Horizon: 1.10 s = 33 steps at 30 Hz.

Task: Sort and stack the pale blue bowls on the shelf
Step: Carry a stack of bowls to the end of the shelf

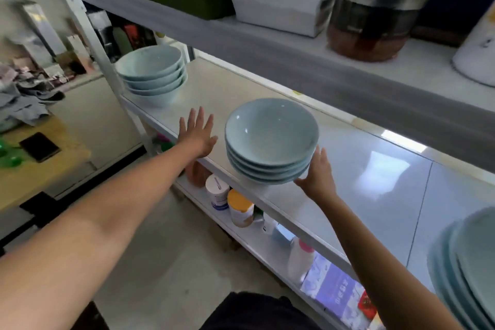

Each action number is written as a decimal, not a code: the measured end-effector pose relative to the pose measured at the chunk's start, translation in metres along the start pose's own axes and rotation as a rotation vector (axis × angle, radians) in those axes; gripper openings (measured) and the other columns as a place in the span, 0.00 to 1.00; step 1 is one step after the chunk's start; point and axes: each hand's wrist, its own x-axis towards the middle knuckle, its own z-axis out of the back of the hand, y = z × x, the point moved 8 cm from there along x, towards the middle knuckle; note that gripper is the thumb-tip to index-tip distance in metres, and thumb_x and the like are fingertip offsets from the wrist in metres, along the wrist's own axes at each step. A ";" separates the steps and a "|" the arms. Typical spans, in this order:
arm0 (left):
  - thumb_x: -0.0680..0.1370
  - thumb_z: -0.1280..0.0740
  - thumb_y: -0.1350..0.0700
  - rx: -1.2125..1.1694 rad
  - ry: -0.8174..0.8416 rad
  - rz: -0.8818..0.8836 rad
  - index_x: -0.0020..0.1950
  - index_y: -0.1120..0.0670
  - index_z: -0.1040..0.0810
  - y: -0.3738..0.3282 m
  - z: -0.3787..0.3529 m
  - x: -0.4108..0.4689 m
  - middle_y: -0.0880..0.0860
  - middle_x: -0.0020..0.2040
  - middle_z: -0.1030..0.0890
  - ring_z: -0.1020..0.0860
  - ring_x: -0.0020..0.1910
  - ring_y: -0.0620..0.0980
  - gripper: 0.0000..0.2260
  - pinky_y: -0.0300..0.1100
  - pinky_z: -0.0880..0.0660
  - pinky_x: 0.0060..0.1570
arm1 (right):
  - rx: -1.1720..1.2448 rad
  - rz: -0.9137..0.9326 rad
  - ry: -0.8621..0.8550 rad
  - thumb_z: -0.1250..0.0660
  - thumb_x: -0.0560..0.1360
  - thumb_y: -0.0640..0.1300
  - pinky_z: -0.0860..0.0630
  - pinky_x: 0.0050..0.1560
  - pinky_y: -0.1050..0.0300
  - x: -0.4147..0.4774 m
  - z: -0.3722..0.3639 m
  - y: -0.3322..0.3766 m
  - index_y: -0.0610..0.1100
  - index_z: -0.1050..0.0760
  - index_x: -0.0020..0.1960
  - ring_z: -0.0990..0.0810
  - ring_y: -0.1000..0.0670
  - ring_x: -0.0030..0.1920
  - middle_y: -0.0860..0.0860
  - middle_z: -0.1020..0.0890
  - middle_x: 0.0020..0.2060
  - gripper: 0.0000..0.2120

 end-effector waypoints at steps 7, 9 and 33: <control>0.83 0.52 0.47 -0.084 -0.039 -0.173 0.78 0.50 0.56 -0.026 0.009 0.035 0.55 0.79 0.59 0.61 0.77 0.56 0.26 0.56 0.57 0.74 | -0.048 0.074 -0.071 0.29 0.71 0.45 0.30 0.64 0.44 -0.001 0.002 0.014 0.41 0.38 0.72 0.34 0.40 0.68 0.42 0.33 0.68 0.34; 0.82 0.51 0.45 -0.468 0.015 -0.170 0.76 0.49 0.42 -0.036 0.015 0.042 0.54 0.78 0.43 0.48 0.77 0.57 0.22 0.58 0.48 0.75 | 0.259 0.039 -0.054 0.30 0.71 0.38 0.24 0.57 0.56 -0.004 0.012 0.018 0.42 0.33 0.65 0.27 0.50 0.59 0.48 0.27 0.59 0.24; 0.66 0.33 0.51 -1.379 1.060 -0.307 0.70 0.49 0.33 -0.189 -0.020 -0.044 0.58 0.65 0.24 0.21 0.53 0.58 0.32 0.55 0.21 0.38 | 1.517 -0.632 -0.433 0.39 0.73 0.60 0.20 0.49 0.40 -0.125 0.027 -0.008 0.52 0.31 0.66 0.24 0.45 0.61 0.51 0.25 0.64 0.24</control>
